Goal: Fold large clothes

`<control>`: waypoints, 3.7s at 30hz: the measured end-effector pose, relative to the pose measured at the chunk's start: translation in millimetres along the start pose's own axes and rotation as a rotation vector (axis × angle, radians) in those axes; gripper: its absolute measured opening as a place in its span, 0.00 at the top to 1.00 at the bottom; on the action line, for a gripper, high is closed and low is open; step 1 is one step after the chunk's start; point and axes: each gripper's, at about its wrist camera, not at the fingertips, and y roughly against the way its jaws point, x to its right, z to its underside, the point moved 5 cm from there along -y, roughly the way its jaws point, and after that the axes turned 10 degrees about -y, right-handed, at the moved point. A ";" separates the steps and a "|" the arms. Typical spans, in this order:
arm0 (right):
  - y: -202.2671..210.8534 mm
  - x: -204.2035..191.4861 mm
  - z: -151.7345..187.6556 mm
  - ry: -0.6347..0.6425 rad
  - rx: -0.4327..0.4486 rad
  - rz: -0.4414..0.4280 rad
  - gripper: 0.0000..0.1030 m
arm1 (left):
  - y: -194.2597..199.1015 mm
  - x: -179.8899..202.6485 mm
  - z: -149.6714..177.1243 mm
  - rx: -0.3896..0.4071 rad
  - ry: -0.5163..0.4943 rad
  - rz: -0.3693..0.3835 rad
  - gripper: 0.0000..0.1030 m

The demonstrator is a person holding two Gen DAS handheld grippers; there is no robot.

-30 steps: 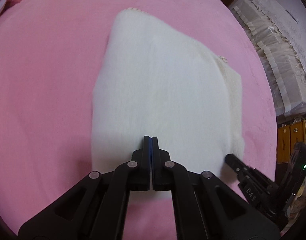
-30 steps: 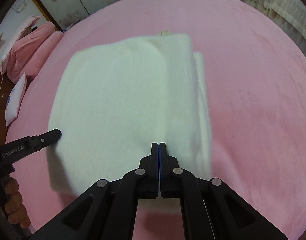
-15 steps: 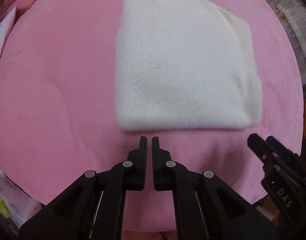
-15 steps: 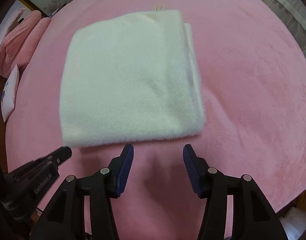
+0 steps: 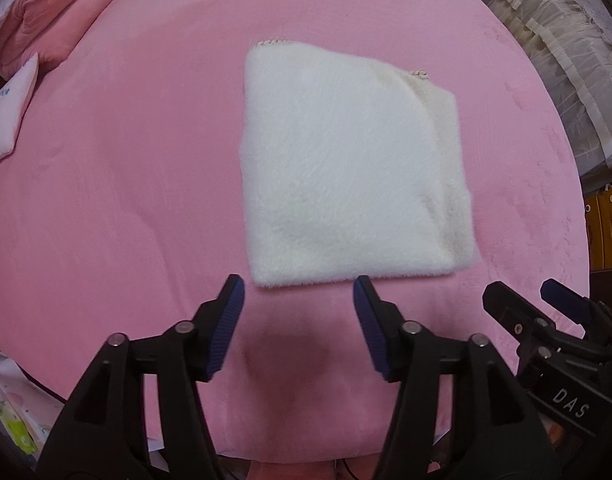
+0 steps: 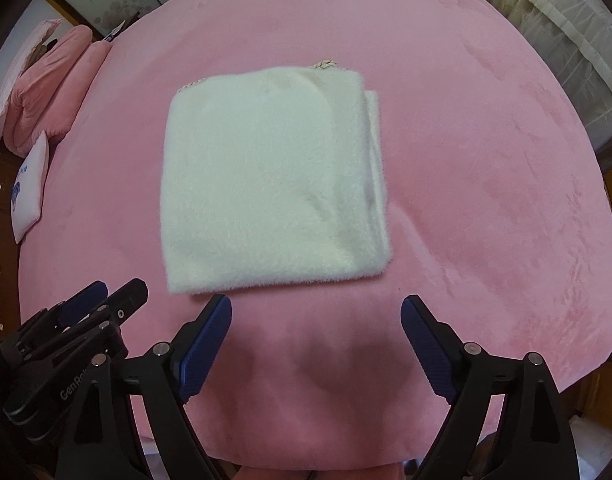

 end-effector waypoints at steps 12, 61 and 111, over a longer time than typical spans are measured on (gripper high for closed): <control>-1.0 -28.0 -27.2 -0.026 0.001 -0.029 0.08 | -2.2 -2.2 -0.1 -0.014 -0.001 0.019 0.36; -84.5 48.3 -80.8 -0.135 -0.179 -0.255 0.06 | -88.8 -54.5 -12.2 -0.154 0.145 0.094 0.36; -146.9 43.4 -110.0 -0.168 -0.161 -0.660 0.62 | -149.0 -88.9 -80.2 0.229 0.262 0.223 0.42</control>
